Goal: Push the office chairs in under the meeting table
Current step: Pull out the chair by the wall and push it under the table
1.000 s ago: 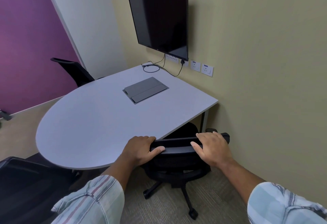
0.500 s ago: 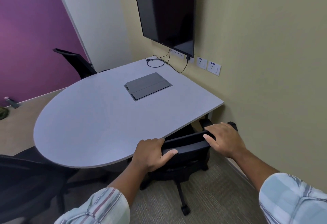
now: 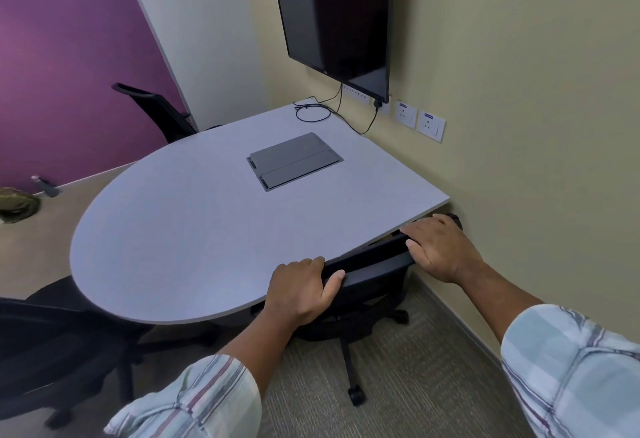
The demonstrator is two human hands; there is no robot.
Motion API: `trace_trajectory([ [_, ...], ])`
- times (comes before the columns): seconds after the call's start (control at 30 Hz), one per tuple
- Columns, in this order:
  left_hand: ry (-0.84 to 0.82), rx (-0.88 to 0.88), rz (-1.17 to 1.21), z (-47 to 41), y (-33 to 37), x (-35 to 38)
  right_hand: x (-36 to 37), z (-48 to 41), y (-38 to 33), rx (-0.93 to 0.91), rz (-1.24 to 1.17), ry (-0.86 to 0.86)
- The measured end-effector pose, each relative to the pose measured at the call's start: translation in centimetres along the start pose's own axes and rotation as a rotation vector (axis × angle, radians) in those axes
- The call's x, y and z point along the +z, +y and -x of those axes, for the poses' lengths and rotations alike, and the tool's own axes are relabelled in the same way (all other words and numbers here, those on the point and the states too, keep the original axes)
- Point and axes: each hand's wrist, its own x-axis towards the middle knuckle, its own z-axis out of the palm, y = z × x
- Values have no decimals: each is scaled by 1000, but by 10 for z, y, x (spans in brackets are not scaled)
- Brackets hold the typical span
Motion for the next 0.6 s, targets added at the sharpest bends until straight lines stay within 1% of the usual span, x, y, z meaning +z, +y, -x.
trace_trajectory([
  [0.2,-18,-56,-3,-21,14,4,2,-22,22,-7,-5,-14],
  [0.33,-23,-78,-3,-34,17,5,6,-36,34,-16,-11,12],
  [0.6,-31,-87,-14,-54,18,7,6,-56,45,-23,-11,14],
])
